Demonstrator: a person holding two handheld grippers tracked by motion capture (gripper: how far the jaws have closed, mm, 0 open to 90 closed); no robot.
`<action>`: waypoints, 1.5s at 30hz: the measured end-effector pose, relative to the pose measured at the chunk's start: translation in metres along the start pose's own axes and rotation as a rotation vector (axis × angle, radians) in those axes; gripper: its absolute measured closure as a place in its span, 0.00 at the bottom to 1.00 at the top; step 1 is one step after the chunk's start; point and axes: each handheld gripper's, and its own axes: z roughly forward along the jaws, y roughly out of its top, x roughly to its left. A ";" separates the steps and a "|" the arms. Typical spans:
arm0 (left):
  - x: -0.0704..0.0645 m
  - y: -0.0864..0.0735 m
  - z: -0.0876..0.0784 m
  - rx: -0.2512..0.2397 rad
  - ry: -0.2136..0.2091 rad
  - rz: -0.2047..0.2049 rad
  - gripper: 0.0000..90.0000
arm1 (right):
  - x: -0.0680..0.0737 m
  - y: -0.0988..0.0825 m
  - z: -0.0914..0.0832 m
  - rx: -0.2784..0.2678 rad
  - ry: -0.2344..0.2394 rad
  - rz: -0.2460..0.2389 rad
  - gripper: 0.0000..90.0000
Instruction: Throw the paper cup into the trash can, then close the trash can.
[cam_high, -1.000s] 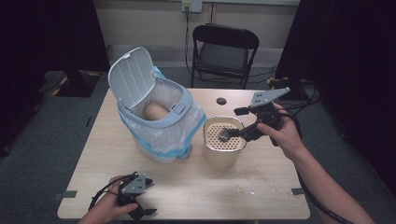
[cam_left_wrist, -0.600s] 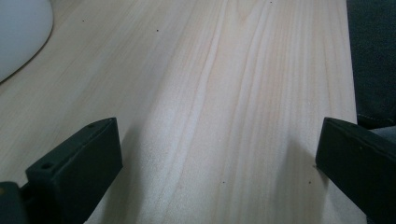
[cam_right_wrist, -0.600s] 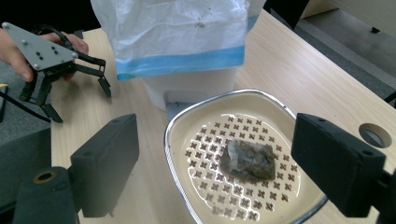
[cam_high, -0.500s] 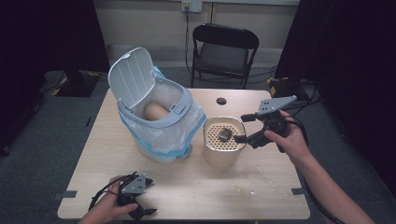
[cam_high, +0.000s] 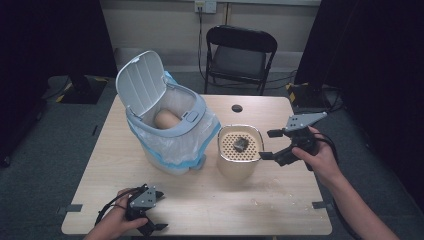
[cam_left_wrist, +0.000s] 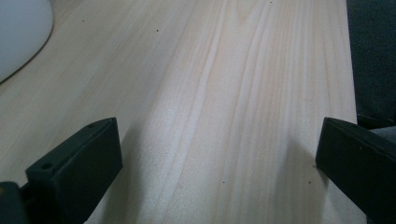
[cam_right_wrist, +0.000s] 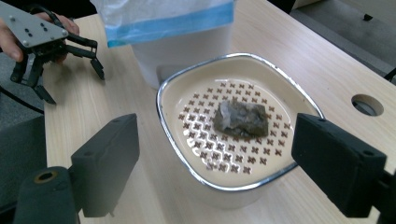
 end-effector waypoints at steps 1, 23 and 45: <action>0.000 0.000 0.000 0.000 0.000 0.000 0.00 | 0.000 0.000 0.000 0.000 0.000 0.000 0.17; 0.000 0.000 0.000 0.000 0.001 0.000 0.00 | -0.010 -0.054 -0.011 0.012 -0.042 0.071 0.17; 0.000 0.000 0.000 0.001 0.001 0.003 0.00 | -0.005 -0.118 0.018 0.082 -0.046 0.137 0.17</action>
